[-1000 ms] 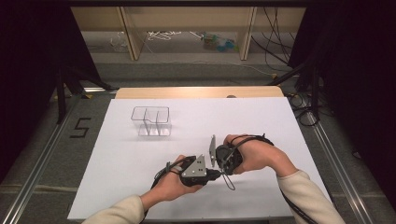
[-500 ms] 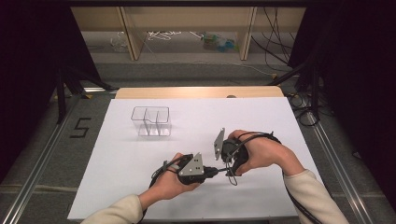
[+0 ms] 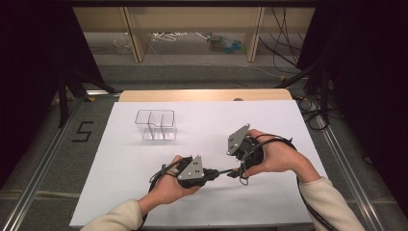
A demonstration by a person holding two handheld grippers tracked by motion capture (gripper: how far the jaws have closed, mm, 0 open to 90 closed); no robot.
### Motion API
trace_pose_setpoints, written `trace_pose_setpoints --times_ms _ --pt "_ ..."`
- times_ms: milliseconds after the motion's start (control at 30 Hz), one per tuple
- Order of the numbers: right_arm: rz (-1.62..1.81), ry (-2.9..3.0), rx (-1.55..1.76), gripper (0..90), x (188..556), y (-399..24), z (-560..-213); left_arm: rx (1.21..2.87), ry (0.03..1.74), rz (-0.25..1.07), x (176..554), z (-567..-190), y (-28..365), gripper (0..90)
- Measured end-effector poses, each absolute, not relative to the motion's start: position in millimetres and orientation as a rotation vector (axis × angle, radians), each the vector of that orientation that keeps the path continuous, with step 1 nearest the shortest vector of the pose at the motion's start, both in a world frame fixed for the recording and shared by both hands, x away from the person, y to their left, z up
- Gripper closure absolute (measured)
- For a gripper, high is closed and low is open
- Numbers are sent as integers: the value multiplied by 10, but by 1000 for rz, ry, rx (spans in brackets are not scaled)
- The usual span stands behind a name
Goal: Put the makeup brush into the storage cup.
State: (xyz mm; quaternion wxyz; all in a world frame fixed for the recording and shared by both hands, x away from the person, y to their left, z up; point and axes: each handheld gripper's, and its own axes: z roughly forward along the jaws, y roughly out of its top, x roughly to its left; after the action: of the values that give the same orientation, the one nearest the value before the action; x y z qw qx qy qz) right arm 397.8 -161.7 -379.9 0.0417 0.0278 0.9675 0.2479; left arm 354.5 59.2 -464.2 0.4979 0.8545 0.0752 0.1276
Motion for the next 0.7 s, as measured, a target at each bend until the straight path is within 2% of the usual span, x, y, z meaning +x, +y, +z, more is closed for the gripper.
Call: trace_pose_setpoints --times_ms 67,500,533,700 --pt "798 2942 101 242 3992 -1656 -3807 2062 193 313 3551 -4633 618 833" --pt "1055 2788 209 258 3990 -1820 -3828 2039 230 340 3581 -4597 728 833" --pt "1064 2783 224 256 3985 -1830 -3833 2026 205 380 3608 -4582 746 833" --pt "1114 2717 297 257 3980 -1886 -3864 2011 252 355 3615 -4570 816 833"
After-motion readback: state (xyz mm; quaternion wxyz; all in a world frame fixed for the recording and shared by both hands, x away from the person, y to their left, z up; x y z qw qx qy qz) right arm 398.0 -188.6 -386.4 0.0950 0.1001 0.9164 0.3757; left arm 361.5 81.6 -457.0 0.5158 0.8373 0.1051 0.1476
